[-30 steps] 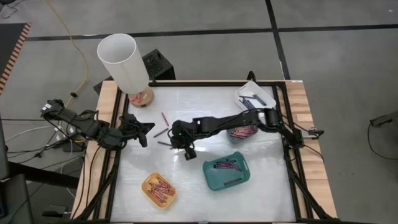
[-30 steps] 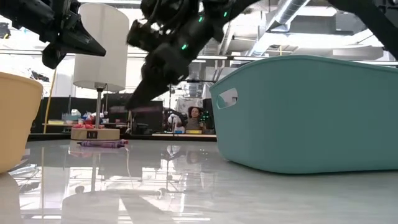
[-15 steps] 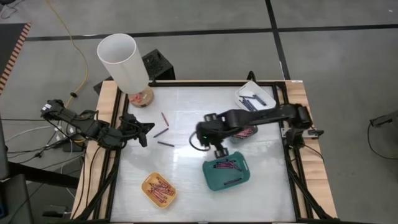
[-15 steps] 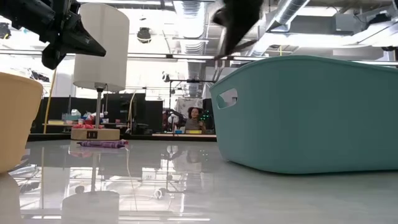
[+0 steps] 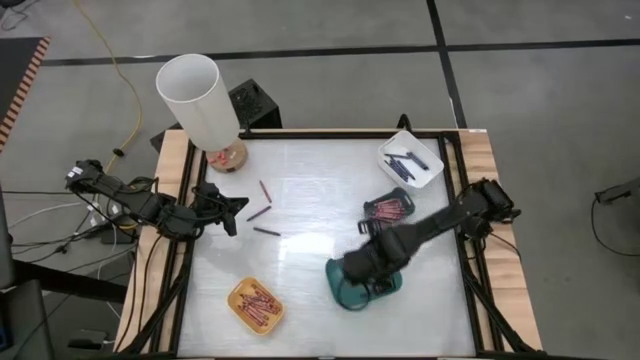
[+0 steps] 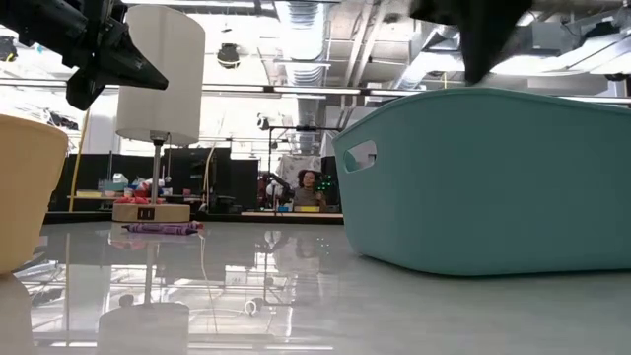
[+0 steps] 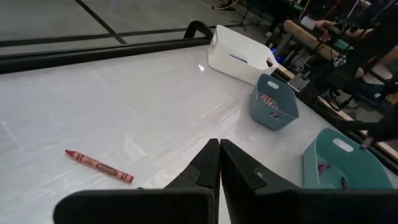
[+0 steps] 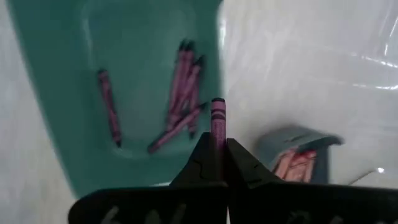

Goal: Sort crayons
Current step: Put the purple crayon into the blue bin

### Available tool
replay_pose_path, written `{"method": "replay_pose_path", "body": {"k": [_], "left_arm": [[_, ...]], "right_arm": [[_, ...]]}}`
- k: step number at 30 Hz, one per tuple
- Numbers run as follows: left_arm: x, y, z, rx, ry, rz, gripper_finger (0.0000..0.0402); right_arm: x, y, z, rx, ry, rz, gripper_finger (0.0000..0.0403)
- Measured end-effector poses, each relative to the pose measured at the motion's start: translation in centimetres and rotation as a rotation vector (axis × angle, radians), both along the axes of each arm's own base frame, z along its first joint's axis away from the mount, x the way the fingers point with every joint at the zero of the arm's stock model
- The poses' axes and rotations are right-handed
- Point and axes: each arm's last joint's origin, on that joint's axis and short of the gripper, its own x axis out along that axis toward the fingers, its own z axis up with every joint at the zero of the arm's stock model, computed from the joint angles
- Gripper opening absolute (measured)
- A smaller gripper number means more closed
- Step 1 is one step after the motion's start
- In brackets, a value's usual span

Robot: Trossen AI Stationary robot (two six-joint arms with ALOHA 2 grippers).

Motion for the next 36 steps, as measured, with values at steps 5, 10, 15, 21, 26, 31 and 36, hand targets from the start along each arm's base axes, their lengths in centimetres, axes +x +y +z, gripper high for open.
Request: {"method": "replay_pose_path", "body": {"k": [5,10,15,21,26,31,36], "left_arm": [[0.0,0.0,0.0,0.002,0.001,0.000,0.0000],[0.0,0.0,0.0,0.000,0.000,0.000,0.0000],[0.0,0.0,0.0,-0.012,-0.006,0.003,0.0000],[0.0,0.0,0.0,-0.013,-0.007,0.003,0.0000],[0.0,0.0,0.0,-0.013,-0.007,0.003,0.0000],[0.0,0.0,0.0,-0.013,-0.007,0.003,0.0000],[0.0,0.0,0.0,-0.022,-0.012,0.005,0.0000]], "right_arm": [[-0.1,2.1,-3.3,0.029,-0.052,0.034,0.0002],[0.7,2.6,-5.8,0.082,-0.139,0.064,0.0002],[1.3,2.5,-8.5,0.127,-0.233,0.077,0.0002],[1.1,2.4,-10.8,0.142,-0.268,0.077,0.0002],[0.6,2.2,-12.1,0.154,-0.275,0.054,0.0016],[0.4,2.0,-13.0,0.163,-0.281,0.033,0.0034],[0.4,1.4,-12.5,0.161,-0.279,0.022,0.0050]]}}
